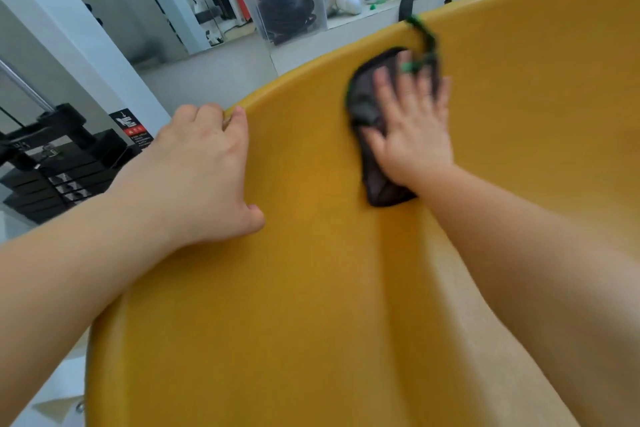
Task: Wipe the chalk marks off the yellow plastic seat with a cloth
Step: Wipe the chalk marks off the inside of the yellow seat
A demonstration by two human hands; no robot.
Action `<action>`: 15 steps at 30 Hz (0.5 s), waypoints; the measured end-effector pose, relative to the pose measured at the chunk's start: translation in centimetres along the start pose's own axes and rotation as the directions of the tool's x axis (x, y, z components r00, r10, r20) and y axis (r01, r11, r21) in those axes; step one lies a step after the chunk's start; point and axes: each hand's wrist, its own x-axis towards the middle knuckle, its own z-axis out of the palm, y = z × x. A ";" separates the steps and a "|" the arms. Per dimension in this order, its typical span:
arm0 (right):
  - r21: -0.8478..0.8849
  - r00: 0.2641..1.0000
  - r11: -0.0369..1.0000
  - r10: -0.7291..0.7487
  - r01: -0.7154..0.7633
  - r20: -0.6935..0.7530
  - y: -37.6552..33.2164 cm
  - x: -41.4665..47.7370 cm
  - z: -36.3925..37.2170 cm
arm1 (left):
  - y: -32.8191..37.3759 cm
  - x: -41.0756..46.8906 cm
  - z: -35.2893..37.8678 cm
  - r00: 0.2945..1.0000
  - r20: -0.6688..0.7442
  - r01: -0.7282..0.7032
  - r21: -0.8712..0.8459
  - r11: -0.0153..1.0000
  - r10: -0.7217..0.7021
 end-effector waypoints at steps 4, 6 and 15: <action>0.091 0.870 0.865 0.488 -0.493 0.070 -1.4 -0.5 -1.1 | 0.0 0.4 0.4 1.000 0.013 0.009 -0.024 1.000 -0.009; 0.192 0.924 0.908 0.345 -0.373 0.163 -7.7 -2.8 -0.8 | -0.2 0.4 0.6 1.000 0.008 0.017 -0.035 0.999 -0.017; 0.280 0.631 0.928 -0.372 0.245 0.681 -3.1 -19.7 -5.1 | 0.2 0.1 0.0 0.998 -0.057 -0.014 0.118 0.993 0.021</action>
